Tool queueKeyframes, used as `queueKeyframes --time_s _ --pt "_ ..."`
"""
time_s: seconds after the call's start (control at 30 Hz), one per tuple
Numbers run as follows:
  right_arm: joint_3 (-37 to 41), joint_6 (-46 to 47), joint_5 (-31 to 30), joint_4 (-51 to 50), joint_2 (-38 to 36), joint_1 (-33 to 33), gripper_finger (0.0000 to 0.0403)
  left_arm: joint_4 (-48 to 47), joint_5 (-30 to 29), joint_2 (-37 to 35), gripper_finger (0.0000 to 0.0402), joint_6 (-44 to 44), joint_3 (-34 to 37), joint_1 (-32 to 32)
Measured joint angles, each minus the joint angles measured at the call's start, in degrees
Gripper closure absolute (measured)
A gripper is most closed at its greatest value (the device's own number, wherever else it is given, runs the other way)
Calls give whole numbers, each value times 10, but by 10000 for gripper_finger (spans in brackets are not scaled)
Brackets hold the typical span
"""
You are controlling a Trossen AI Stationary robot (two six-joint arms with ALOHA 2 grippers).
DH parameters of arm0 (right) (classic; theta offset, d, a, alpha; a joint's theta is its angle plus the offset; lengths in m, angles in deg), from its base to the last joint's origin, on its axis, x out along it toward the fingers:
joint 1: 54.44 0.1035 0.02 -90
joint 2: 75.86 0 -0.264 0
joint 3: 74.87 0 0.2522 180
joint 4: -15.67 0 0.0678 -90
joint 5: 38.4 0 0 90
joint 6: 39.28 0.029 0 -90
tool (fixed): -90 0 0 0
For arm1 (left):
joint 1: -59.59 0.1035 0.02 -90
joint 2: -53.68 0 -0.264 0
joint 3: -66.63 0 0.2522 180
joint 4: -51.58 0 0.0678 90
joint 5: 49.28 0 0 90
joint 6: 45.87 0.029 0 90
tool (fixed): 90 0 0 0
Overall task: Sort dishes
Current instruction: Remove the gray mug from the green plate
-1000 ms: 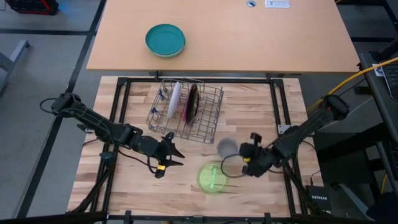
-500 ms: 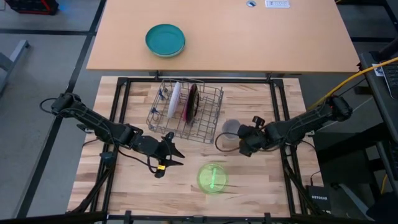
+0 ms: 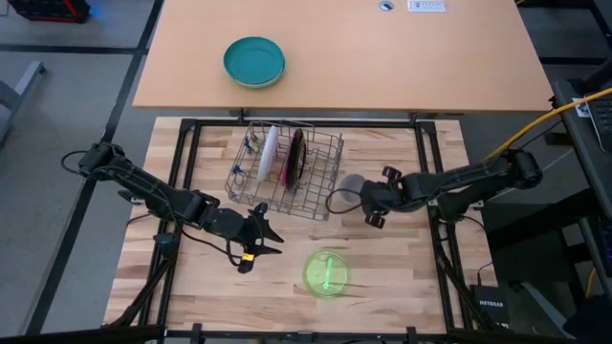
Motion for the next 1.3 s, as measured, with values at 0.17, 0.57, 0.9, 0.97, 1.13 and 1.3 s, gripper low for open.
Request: queueKeyframes --time_s 0.17,0.57,0.9,0.97,1.13,1.3 --pt "0 -60 31 -2 0 -30 348 0 0 0 274 0 0 0" --pt "81 -112 76 39 -75 -90 348 0 0 0 274 -4 0 0" --pt "321 -38 178 359 -131 -93 350 0 0 0 274 -4 0 0" --pt "334 -28 177 377 -130 -93 354 0 0 0 274 -4 0 0" --pt "331 -36 174 393 -131 -93 341 0 0 0 274 -4 0 0" --pt "315 -38 174 395 -129 -93 333 0 0 0 274 -4 0 0"
